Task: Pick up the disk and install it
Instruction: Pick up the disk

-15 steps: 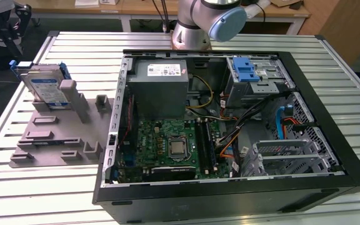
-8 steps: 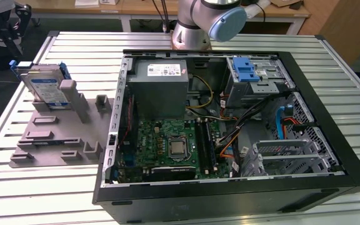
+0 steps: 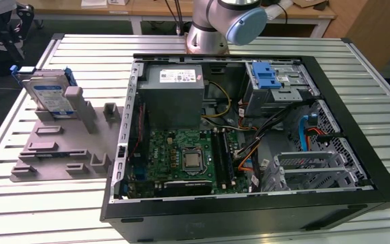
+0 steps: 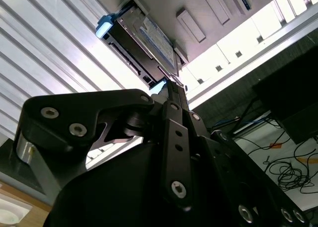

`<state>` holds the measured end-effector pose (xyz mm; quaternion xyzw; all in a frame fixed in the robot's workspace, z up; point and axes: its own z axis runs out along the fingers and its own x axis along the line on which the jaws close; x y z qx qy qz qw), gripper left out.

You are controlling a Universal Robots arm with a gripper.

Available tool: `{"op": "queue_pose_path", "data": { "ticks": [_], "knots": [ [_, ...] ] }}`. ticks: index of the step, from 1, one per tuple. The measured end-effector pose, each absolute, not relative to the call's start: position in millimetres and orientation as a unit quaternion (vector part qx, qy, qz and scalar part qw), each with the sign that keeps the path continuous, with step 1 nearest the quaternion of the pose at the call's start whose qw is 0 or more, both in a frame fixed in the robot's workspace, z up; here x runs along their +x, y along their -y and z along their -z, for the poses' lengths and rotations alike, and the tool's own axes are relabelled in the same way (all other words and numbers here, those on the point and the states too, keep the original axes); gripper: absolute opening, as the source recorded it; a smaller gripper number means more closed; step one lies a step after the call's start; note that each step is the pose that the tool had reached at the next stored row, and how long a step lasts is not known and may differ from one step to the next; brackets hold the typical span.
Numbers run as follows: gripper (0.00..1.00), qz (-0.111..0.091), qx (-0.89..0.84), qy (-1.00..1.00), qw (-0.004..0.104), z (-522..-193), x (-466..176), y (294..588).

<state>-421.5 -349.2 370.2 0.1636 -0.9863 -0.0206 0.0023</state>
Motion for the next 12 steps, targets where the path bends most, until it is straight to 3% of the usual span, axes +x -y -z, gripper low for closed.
{"op": "queue_pose_path", "data": {
  "ticks": [12],
  "knots": [
    [0.11, 0.021, 0.169, 0.985, 0.002, -370.3, -421.5, 349.2]
  ]
}}
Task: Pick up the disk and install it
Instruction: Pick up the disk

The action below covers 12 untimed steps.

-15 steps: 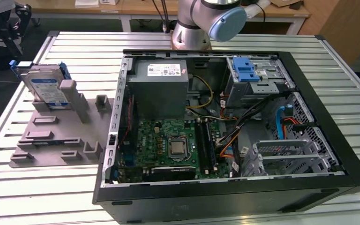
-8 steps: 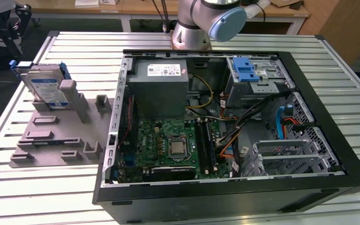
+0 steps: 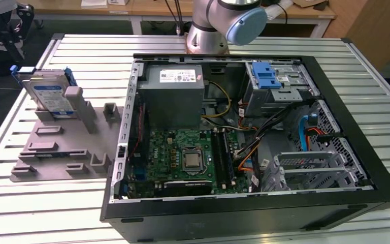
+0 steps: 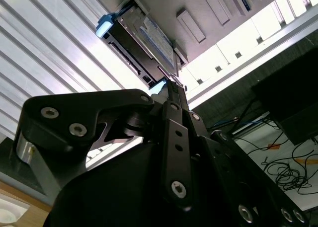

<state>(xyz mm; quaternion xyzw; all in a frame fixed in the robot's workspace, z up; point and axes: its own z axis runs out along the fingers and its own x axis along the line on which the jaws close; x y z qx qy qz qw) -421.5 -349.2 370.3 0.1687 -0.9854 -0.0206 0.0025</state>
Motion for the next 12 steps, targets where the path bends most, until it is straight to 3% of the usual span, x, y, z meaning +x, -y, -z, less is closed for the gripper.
{"op": "queue_pose_path", "data": {
  "ticks": [12],
  "knots": [
    [0.11, 0.021, 0.172, 0.985, 0.003, -370.3, -421.5, 349.2]
  ]
}}
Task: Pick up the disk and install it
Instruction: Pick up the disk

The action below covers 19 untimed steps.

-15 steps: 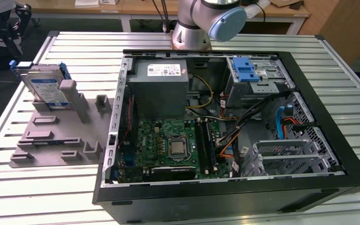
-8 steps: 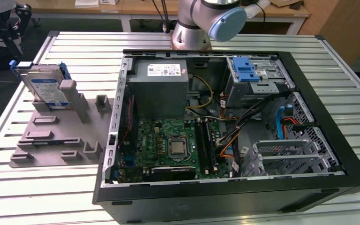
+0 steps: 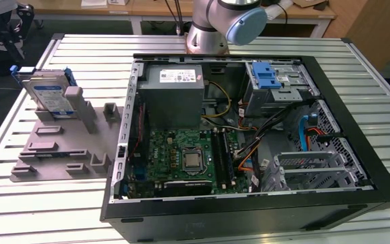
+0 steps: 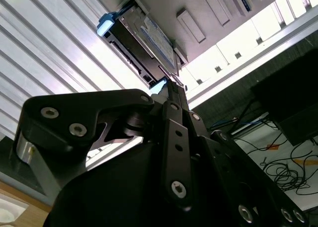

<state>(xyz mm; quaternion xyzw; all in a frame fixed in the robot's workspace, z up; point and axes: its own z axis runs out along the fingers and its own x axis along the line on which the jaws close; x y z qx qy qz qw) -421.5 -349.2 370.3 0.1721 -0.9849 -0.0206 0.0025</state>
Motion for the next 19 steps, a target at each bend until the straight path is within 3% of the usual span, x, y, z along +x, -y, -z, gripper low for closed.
{"op": "queue_pose_path", "data": {
  "ticks": [19],
  "knots": [
    [0.11, 0.021, 0.177, 0.984, 0.003, -370.3, -421.5, 349.2]
  ]
}}
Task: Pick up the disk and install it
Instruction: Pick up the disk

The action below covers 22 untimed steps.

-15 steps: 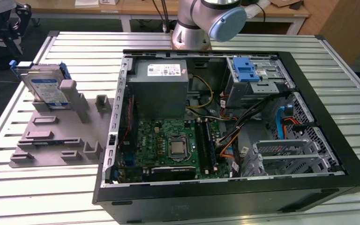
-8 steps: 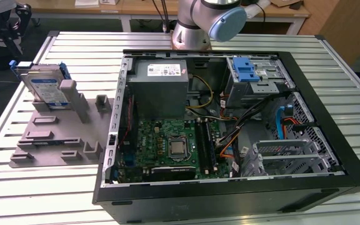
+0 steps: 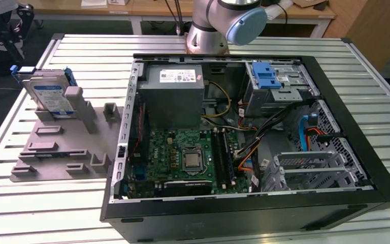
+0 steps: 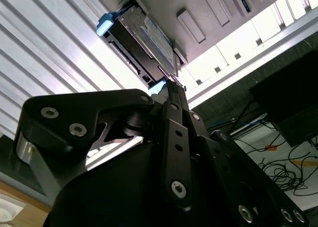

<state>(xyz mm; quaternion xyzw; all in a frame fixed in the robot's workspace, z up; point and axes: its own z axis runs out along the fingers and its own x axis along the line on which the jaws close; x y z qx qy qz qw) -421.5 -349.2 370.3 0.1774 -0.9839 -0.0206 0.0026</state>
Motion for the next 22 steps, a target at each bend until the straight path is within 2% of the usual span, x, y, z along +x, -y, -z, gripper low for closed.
{"op": "queue_pose_path", "data": {
  "ticks": [22],
  "knots": [
    [0.11, 0.020, 0.263, 0.965, 0.004, -370.2, -421.5, 349.2]
  ]
}}
